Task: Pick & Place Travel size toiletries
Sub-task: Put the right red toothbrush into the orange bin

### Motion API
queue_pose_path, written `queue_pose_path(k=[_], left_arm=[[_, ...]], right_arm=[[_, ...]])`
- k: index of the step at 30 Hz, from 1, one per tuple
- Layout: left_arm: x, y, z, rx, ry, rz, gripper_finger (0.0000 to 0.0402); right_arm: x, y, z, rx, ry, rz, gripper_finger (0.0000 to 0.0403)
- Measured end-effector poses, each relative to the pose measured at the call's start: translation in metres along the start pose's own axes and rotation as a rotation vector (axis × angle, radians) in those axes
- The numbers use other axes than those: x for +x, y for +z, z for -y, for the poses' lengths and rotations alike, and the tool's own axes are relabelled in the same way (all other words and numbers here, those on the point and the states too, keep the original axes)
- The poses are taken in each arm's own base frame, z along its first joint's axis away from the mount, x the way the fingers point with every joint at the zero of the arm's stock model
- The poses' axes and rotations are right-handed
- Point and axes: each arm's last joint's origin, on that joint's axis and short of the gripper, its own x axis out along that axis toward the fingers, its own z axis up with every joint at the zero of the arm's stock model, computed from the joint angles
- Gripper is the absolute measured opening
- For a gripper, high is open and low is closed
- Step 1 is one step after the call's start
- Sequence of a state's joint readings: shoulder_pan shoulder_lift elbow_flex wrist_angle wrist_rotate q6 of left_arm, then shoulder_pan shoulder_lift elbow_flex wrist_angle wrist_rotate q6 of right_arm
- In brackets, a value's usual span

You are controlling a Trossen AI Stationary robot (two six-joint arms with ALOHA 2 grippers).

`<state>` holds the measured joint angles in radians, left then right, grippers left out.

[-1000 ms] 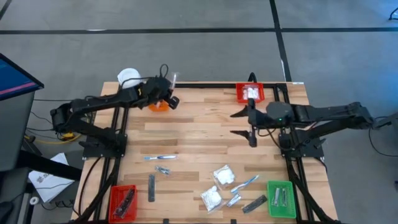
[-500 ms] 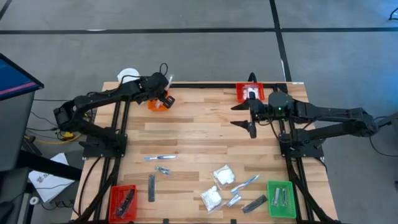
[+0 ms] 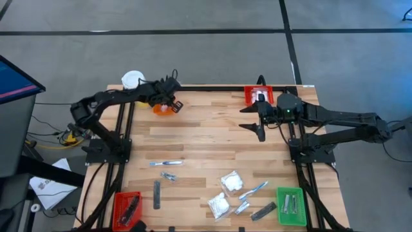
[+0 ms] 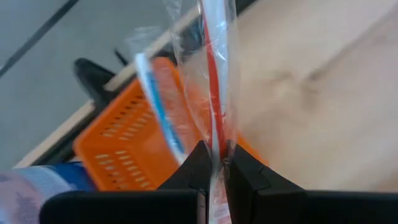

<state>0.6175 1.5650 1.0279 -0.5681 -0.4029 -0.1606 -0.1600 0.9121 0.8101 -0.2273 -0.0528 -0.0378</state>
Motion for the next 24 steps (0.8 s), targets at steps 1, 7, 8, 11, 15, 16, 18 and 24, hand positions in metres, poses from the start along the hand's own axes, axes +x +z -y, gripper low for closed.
queue_pose_path(k=[1,7,8,11,15,16,18,24], left_arm=[[0.002,0.0,-0.002,-0.005,0.015,-0.001,0.0014],[0.006,0.004,-0.012,-0.039,0.034,0.011,0.0019],[0.006,0.004,-0.013,-0.042,0.035,0.012,0.0017],[0.006,0.005,-0.013,-0.045,0.035,0.019,0.0014],[0.006,0.005,-0.013,-0.046,0.029,0.019,0.0014],[0.006,0.005,-0.013,-0.046,0.024,0.019,0.0014],[0.006,0.004,-0.012,-0.046,0.012,0.018,0.0014],[0.011,-0.004,-0.011,-0.048,0.021,0.004,0.0014]], right_arm=[[0.0,0.0,0.0,-0.005,0.0,-0.001,0.0286],[0.0,0.0,0.0,-0.017,0.0,-0.001,0.0286],[0.0,0.0,0.0,-0.018,0.0,-0.001,0.0286],[0.0,0.0,0.0,-0.023,0.0,-0.001,0.0286],[0.0,0.0,0.0,-0.023,0.0,-0.001,0.0286],[0.0,0.0,0.0,-0.023,0.0,-0.001,0.0286],[0.0,0.0,0.0,-0.023,0.0,-0.001,0.0286],[0.0,0.0,0.0,-0.023,0.0,-0.001,0.0286]])
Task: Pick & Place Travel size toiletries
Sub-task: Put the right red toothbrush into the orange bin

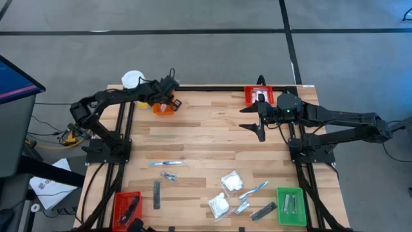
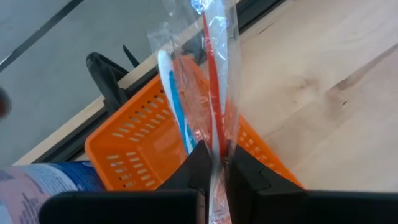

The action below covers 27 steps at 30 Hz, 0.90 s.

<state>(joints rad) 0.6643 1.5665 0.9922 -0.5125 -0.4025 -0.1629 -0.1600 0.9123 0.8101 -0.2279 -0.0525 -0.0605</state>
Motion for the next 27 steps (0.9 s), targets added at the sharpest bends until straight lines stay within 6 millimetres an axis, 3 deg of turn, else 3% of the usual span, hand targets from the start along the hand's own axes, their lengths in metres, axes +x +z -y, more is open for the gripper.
queue_pose_path(k=[12,21,27], left_arm=[[0.007,-0.002,0.001,-0.027,0.005,-0.005,0.0014],[0.031,-0.009,0.01,-0.01,0.022,-0.079,0.0014],[0.038,-0.011,0.011,-0.008,0.096,-0.085,0.0019]], right_arm=[[0.001,-0.001,0.0,-0.003,0.001,-0.005,0.0286],[0.001,-0.001,0.0,-0.003,0.001,-0.007,0.0286],[0.001,-0.001,0.0,-0.015,0.001,-0.008,0.0286]])
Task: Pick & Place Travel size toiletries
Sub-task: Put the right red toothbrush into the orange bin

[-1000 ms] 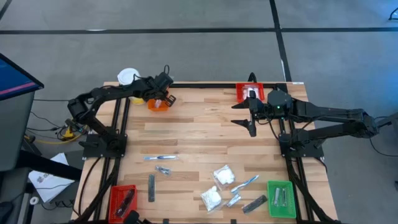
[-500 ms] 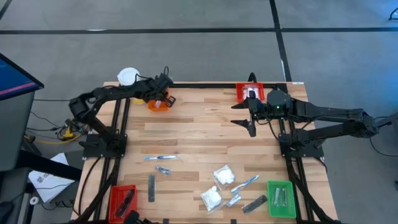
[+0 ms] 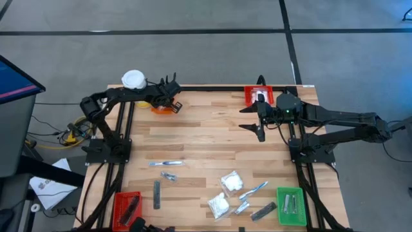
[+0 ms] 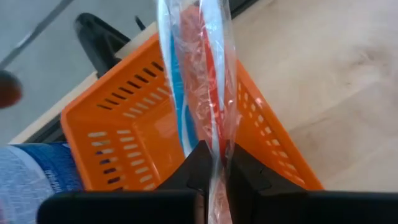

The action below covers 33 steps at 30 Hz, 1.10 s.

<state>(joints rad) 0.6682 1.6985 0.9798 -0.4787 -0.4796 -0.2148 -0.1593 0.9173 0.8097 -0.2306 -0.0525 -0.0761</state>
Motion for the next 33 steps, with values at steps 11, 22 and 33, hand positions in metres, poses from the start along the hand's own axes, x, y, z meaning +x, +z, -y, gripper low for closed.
queue_pose_path(k=[11,22,33], left_arm=[[-0.001,0.0,0.001,0.114,-0.044,-0.008,0.0042],[-0.002,-0.001,0.002,0.201,-0.047,-0.011,0.0068],[-0.013,-0.004,0.016,0.308,0.163,0.05,0.0173]], right_arm=[[0.0,0.0,0.0,-0.003,0.0,-0.001,0.0286],[0.0,0.0,0.0,-0.003,0.0,-0.001,0.0286],[0.0,-0.001,0.0,-0.009,0.0,-0.009,0.0286]])
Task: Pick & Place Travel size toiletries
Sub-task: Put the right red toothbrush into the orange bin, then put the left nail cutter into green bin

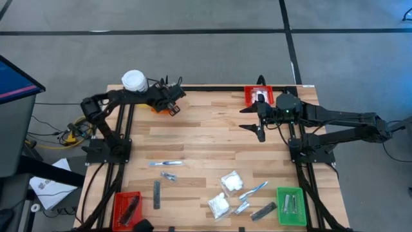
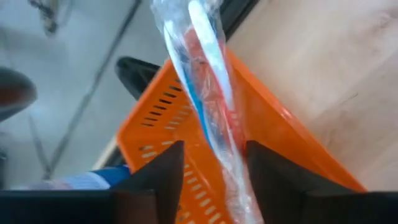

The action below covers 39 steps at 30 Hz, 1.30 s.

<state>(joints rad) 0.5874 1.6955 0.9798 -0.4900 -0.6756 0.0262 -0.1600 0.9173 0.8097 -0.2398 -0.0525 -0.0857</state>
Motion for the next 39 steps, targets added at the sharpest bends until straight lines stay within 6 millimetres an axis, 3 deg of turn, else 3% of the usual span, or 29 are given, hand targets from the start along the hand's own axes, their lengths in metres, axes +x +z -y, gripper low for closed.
queue_pose_path(k=[9,18,25,33,39], left_arm=[[-0.017,0.001,0.021,0.119,-0.005,0.054,0.0251],[-0.041,0.002,0.033,0.152,0.046,0.133,0.0249],[-0.074,0.002,0.01,0.055,0.039,0.238,0.0233],[-0.118,-0.003,-0.021,-0.12,-0.29,0.406,0.0211],[-0.14,-0.009,-0.019,-0.115,-0.445,0.475,0.0187]], right_arm=[[0.0,-0.001,0.0,-0.003,0.001,-0.012,0.0286],[0.0,-0.001,0.0,-0.02,0.002,-0.015,0.0286],[0.0,-0.002,0.0,-0.019,0.002,-0.017,0.0286],[-0.001,-0.002,0.0,-0.022,0.003,-0.023,0.0286],[-0.001,-0.003,-0.001,-0.021,0.005,-0.03,0.0286]])
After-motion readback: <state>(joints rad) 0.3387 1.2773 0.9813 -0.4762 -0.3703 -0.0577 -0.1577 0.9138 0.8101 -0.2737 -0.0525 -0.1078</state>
